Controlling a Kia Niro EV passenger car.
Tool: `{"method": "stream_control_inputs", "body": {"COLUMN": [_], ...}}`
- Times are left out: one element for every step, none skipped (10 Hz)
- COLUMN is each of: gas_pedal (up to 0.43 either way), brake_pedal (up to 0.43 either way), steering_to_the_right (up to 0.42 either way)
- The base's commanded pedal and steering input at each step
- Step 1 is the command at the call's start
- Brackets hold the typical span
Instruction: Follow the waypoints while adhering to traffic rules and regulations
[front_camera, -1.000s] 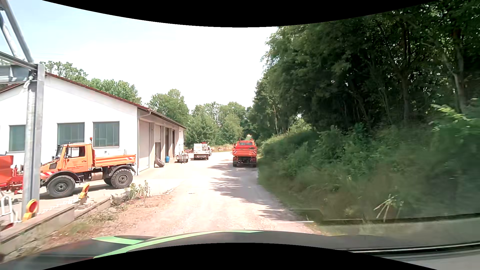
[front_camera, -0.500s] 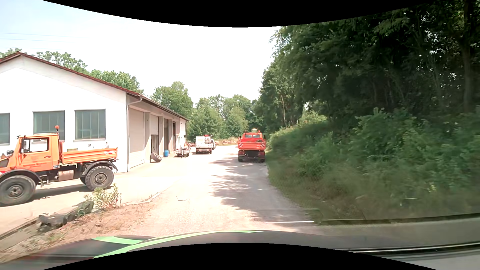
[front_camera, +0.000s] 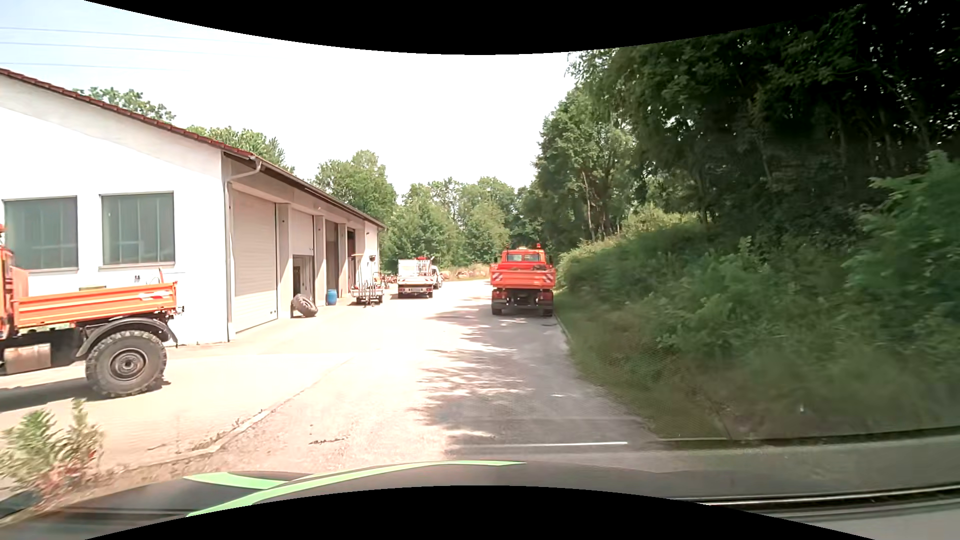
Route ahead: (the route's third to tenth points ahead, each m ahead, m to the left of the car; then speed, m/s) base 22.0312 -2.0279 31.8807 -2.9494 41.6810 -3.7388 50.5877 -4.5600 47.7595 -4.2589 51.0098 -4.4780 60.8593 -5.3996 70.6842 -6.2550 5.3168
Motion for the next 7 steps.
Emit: {"method": "stream_control_inputs", "body": {"gas_pedal": [0.000,0.000,0.000,0.000,0.000,0.000,0.000], "brake_pedal": [0.000,0.000,0.000,0.000,0.000,0.000,0.000], "steering_to_the_right": [-0.065,-0.070,-0.076,-0.079,-0.078,-0.076,-0.076]}}
